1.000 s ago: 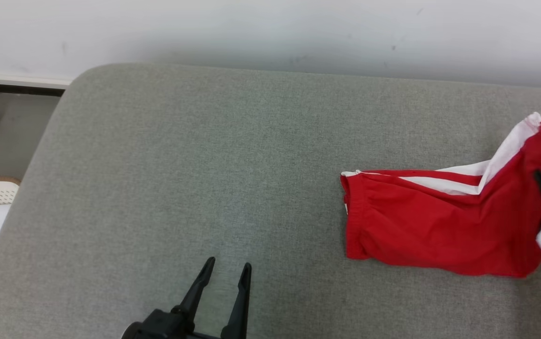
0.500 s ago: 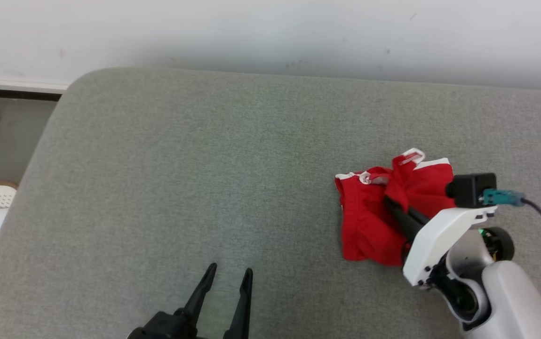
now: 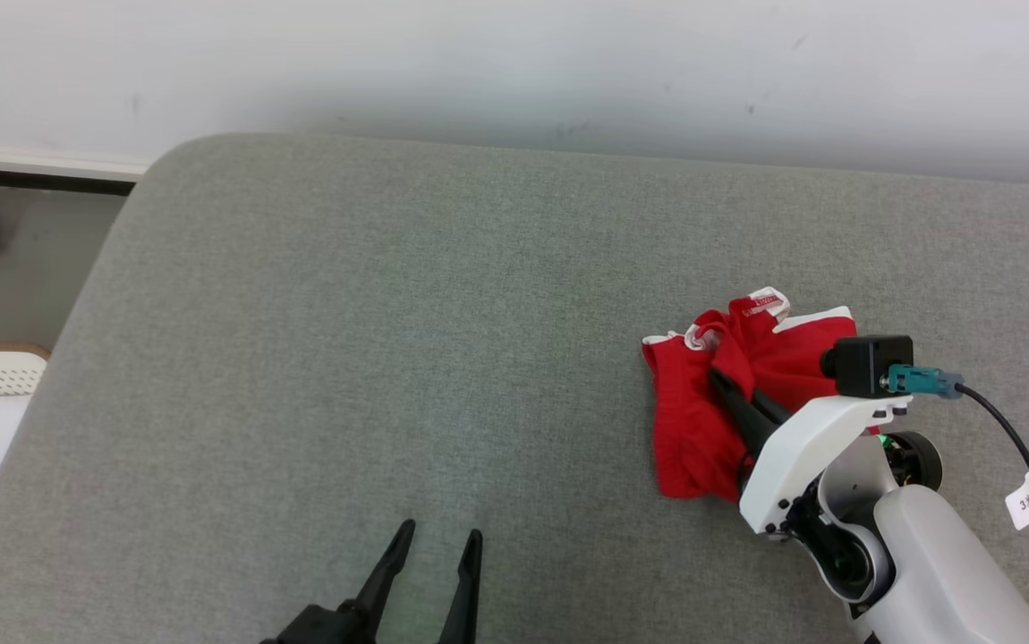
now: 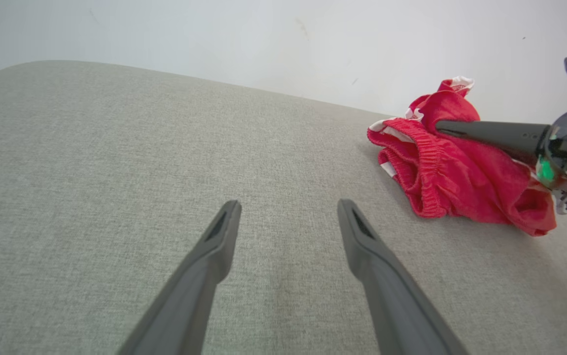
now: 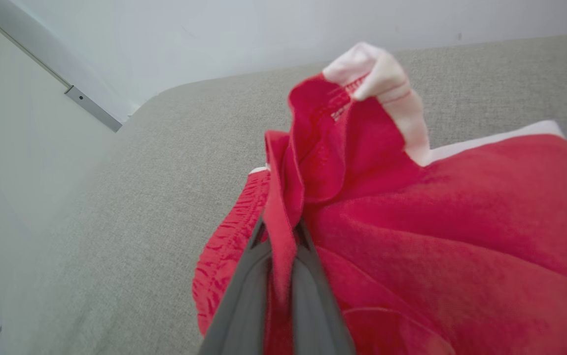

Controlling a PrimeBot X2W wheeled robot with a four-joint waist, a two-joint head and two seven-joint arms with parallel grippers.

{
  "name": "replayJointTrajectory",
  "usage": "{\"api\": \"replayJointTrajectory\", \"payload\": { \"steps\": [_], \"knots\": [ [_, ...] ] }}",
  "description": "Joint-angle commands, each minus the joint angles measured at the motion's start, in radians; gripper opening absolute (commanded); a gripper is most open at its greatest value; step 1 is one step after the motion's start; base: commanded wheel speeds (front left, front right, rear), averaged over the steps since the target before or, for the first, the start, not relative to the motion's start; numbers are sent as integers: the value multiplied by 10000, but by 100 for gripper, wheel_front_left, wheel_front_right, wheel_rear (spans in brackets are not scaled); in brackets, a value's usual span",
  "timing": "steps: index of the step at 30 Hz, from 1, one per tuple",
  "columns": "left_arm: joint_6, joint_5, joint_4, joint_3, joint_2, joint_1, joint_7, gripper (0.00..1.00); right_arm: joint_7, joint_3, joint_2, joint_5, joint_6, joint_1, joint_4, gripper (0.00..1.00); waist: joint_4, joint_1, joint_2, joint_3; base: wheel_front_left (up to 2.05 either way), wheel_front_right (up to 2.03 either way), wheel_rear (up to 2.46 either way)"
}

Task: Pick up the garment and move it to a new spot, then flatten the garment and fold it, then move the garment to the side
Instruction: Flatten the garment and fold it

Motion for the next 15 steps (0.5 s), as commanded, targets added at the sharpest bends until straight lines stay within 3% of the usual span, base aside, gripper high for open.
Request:
{"api": "replayJointTrajectory", "payload": {
  "steps": [1, 2, 3, 4, 5, 15],
  "knots": [
    [-20, -61, 49, -14, 33, 88, -11, 100, -174, 107, -23, 171, 3, -133, 179, 0, 7, 0, 0, -26, 0, 0, 0],
    [-26, -68, 67, -31, 32, 85, -11, 100, -275, 176, -23, 249, 3, -177, 270, 10, 14, 0, 0, -40, 0, 0, 0],
    [-14, -76, 77, -37, 32, 82, -11, 100, -384, 279, -23, 370, 3, -218, 322, 41, 20, 0, 0, -54, 0, 0, 0],
    [-3, -78, 88, -41, 32, 84, -11, 100, -472, 420, -20, 503, 3, -246, 348, 89, 23, 0, 0, -69, 0, 0, 0],
    [13, -77, 100, -40, 32, 99, -11, 100, -548, 534, -18, 691, 3, -245, 377, 100, 19, 0, 0, -88, 0, 0, 0],
    [69, 18, 163, 121, 32, 314, -11, 100, -1343, 1784, -28, 2321, 3, 37, 33, 100, -192, 0, 0, -372, 0, 0, 0]
  ]
}}
